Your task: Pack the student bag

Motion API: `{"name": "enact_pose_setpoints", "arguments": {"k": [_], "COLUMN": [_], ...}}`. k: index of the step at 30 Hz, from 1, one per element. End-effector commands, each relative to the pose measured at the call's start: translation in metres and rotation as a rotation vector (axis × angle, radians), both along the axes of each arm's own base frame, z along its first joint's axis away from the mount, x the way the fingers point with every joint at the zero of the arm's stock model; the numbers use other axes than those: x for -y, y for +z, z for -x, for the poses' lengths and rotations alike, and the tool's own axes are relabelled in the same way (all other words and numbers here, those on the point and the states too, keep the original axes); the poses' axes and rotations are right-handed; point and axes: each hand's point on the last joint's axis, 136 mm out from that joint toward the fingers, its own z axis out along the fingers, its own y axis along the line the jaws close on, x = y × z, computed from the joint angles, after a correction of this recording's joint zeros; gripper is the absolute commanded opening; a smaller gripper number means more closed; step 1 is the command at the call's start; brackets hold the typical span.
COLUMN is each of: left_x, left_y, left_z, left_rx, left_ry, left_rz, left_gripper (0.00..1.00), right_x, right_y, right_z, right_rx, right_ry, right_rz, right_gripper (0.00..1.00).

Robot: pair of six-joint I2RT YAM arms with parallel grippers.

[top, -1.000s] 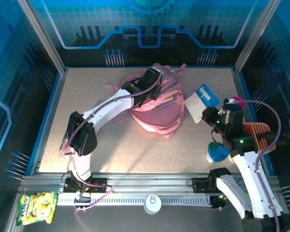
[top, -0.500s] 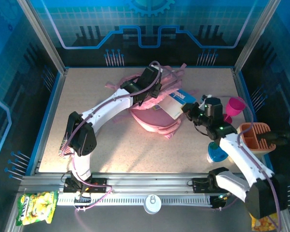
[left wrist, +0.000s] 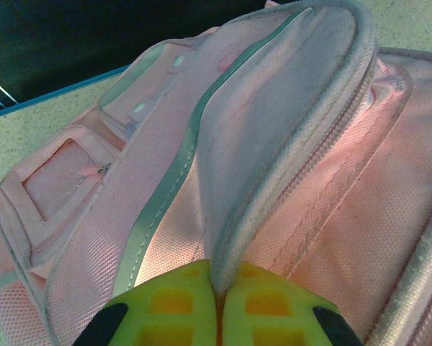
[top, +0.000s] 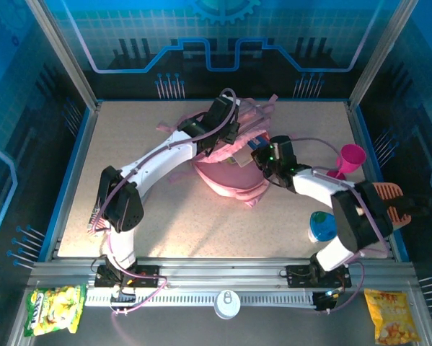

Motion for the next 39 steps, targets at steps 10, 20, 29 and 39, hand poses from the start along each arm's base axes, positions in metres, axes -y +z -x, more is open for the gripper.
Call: {"name": "enact_pose_setpoints", "arguments": {"k": [10,20,29,39], "left_x": [-0.007,-0.003,0.006,-0.094], "left_y": [0.068,0.022,-0.031,-0.075], "left_z": [-0.013,-0.005,0.027,0.037], "left_rx": [0.106,-0.035,-0.257,-0.390], "left_ry": [0.055,0.048,0.018,0.322], "left_rz": [0.208,0.224,0.308,0.464], "left_gripper": [0.00,0.06,0.57,0.65], "right_x": [-0.048,0.008,0.066,0.047], "right_y": [-0.006,0.012,0.070,0.084], "right_z": [-0.014,0.080,0.120,0.111], "right_rx": [0.016,-0.020,0.064,0.100], "right_ry": [0.211,0.220,0.105,0.182], "right_rz": [-0.065,0.137,0.348,0.329], "right_gripper": [0.57,0.70,0.74,0.76]}}
